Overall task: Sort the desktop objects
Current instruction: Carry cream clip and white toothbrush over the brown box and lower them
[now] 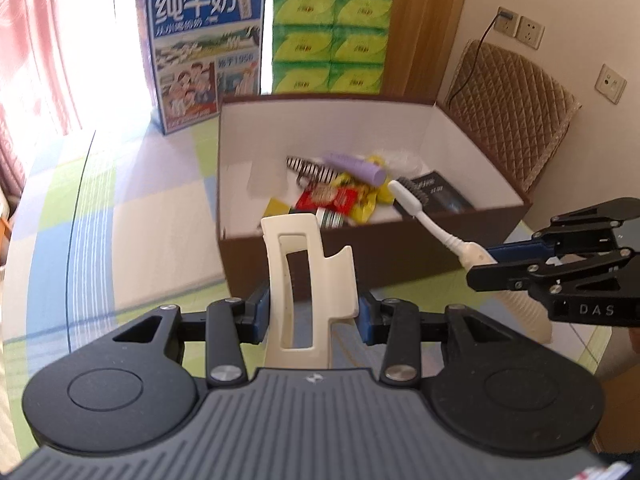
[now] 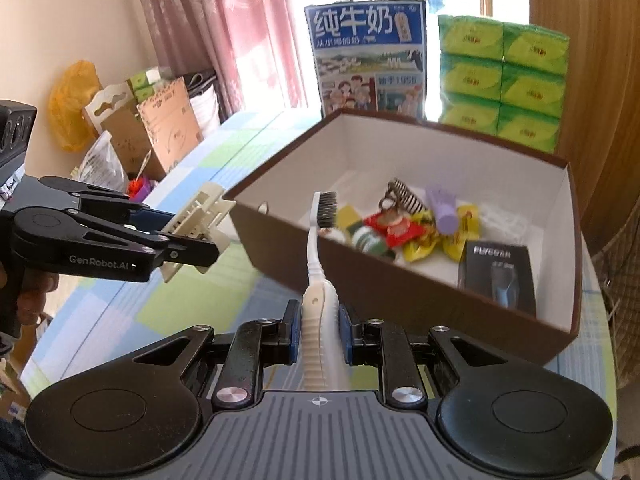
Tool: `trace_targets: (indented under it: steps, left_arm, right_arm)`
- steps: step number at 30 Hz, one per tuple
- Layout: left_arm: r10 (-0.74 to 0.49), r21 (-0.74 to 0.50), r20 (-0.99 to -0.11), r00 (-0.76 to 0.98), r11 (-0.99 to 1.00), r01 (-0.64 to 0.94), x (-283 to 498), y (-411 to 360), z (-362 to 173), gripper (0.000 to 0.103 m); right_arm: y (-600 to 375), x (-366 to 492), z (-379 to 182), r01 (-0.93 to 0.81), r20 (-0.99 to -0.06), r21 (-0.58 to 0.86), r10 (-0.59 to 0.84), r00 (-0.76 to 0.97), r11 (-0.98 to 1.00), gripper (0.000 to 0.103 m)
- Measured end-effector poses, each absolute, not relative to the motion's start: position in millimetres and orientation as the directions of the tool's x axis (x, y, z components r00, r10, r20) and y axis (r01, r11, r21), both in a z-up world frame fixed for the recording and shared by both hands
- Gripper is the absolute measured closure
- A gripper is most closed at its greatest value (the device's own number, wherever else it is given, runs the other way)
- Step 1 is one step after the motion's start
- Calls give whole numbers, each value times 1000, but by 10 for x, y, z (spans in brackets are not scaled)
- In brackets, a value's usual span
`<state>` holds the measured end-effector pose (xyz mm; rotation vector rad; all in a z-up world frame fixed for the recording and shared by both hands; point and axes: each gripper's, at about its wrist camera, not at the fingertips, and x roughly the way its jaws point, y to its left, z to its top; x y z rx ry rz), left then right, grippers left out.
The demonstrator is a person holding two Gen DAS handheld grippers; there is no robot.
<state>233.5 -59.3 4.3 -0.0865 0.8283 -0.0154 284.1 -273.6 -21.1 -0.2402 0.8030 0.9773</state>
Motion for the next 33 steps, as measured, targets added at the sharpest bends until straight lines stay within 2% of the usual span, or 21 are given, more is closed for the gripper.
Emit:
trace_targets:
  steps: [13,23,33]
  left_arm:
    - [-22,-61,-698,715,998,-29,2966,-558,291,67]
    - [5,-30,-712,702,999,-38,3517,-499,234,67]
    - [5,-33,-765,644,998,-46,3854,-461,-81,67]
  right_arm:
    - [-2687,3542,136,-778,-628,160,671,395,607,86]
    - [-2470,4060,44,-748,-641,184,655,400,637,86]
    - [-2298,4369,-227,-713,-681,225,630,372,664,86]
